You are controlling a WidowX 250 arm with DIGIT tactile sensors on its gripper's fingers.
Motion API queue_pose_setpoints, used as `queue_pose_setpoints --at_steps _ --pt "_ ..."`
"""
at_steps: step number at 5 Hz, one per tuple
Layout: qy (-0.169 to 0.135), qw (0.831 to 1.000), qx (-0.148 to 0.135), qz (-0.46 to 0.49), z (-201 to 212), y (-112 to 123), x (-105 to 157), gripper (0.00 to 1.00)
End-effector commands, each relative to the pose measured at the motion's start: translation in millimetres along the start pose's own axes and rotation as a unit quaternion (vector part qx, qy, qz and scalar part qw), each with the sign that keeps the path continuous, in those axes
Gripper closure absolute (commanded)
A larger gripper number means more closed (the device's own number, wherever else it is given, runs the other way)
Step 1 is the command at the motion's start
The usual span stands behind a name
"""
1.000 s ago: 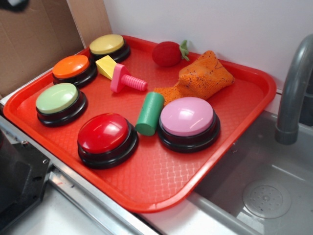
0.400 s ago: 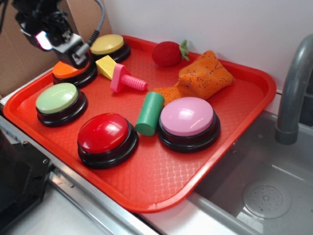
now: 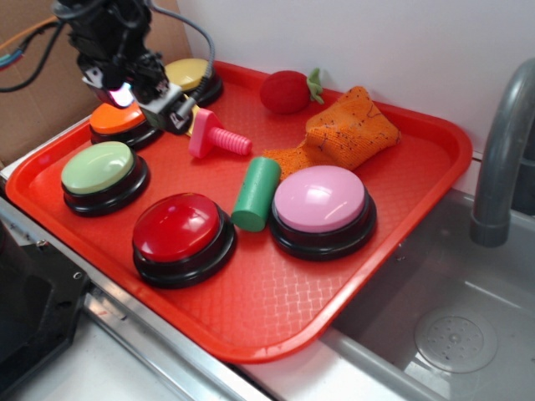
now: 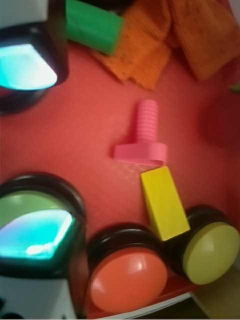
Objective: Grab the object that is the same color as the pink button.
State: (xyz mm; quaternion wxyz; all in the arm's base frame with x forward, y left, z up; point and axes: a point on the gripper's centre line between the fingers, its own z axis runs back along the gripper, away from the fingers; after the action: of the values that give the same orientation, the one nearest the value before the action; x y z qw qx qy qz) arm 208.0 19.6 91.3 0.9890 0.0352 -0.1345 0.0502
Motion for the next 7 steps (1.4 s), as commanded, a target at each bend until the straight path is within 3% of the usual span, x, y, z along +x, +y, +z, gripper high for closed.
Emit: queue_pose_setpoints --at_steps 1,3,4,6,7 --pt "0.01 0.999 0.021 0.027 -41.1 13.0 26.4 0.0" --pt "0.028 0.999 0.04 0.019 -67.1 11.6 42.1 0.0" --pt "0.031 0.998 0.046 0.017 -70.6 10.1 44.8 1.0" --pt "0.028 0.999 0.039 0.016 -65.7 9.4 45.6 1.0" --pt "0.035 0.999 0.02 0.016 -58.9 8.4 48.7 1.0"
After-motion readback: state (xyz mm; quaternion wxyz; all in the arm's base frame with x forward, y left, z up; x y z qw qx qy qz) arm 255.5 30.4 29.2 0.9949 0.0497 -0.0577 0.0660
